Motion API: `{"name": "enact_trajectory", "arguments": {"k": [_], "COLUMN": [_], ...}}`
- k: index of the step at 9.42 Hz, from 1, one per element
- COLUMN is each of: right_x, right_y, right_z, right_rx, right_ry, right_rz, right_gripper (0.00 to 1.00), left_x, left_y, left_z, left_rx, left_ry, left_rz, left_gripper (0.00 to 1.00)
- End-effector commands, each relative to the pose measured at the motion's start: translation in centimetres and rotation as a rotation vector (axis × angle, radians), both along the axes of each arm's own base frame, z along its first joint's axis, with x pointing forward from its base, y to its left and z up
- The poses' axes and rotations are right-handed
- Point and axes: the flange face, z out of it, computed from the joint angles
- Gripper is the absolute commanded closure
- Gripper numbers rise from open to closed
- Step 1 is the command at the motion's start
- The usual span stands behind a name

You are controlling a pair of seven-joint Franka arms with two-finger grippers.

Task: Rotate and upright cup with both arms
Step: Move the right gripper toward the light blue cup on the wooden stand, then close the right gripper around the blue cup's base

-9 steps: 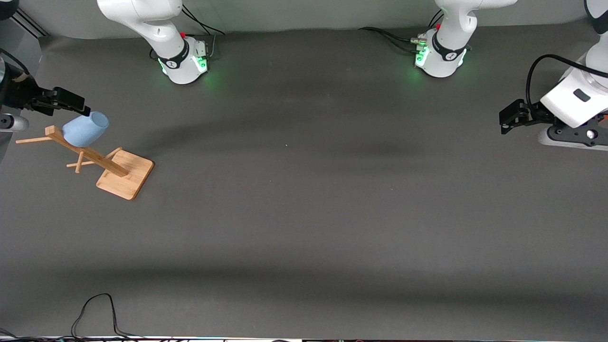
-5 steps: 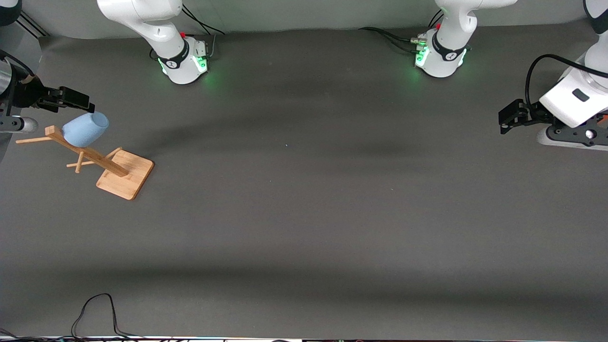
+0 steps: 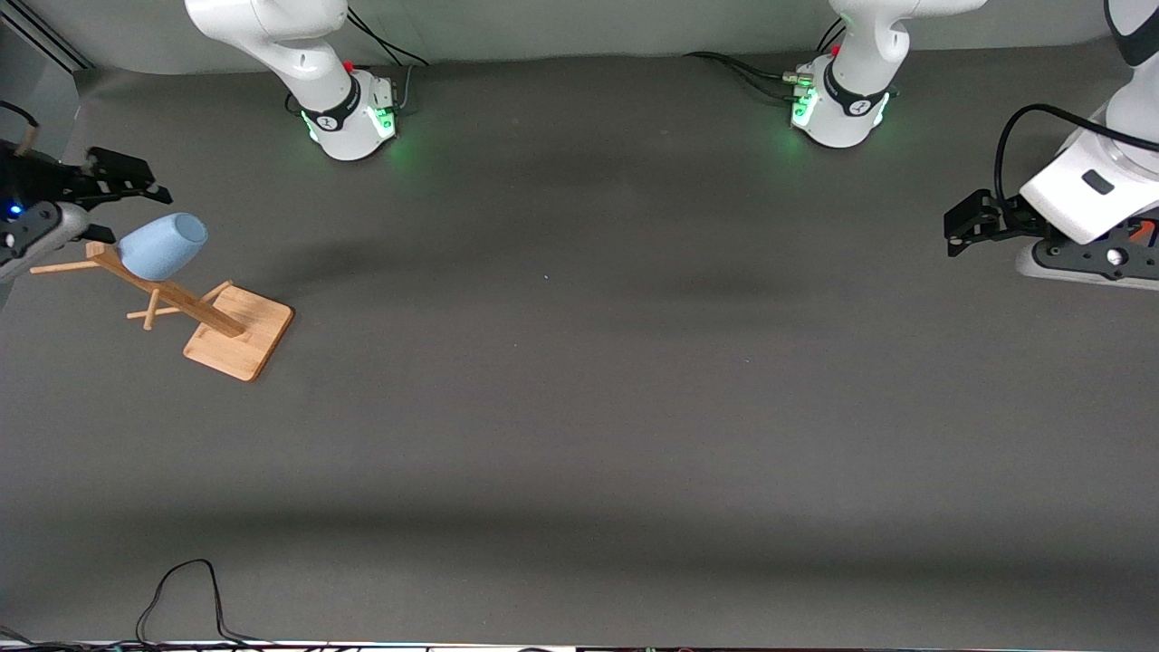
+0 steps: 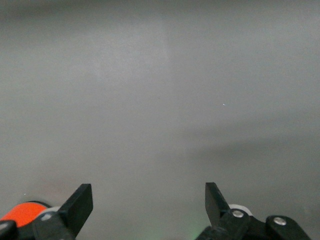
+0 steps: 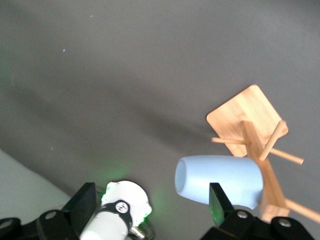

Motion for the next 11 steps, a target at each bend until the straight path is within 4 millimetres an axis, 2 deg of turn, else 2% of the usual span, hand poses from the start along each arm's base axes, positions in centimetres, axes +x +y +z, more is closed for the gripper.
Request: {"name": "enact_trajectory", "arguments": {"k": [1,3,4,5,6,8,11], "right_x": [0.1,0.9,0.9,0.5,0.3,-0.1,-0.8], "right_y": [-1.1,-1.8,-3.3,-4.9,-5.5,-5.8,-5.2], "right_z": [-0.5,-2.5,-4.2,-6.4,-8.0,-10.4,-10.3], "right_rx": [0.082,0.141,0.181,0.221,0.241,0.273,0.341], "right_ry": [-0.027,-0.105,-0.12,-0.126,-0.14,-0.148,-0.146], "right_rz": [0.23,0.492,0.607,0.673,0.729,0.799,0.953], "right_gripper": [0.0,0.0,0.0,0.0,0.0,0.0,0.0], "left_x": [0.0,0.0,-0.1,-0.2,-0.2,-0.2,-0.1], "left_y": [-0.4,-0.4,-0.4,-0.5,-0.4,-0.4,-0.4], "left_z": [0.3,0.3,0.4,0.3,0.3,0.3,0.3], "left_rx": [-0.008,-0.008,-0.008,-0.008,-0.007,-0.007,-0.008], "left_ry": [-0.013,-0.012,-0.012,-0.009,-0.007,-0.007,-0.009], "left_rz": [-0.002,-0.002,-0.002,-0.003,-0.002,-0.002,-0.002], "left_gripper": [0.0,0.0,0.0,0.0,0.0,0.0,0.0]}}
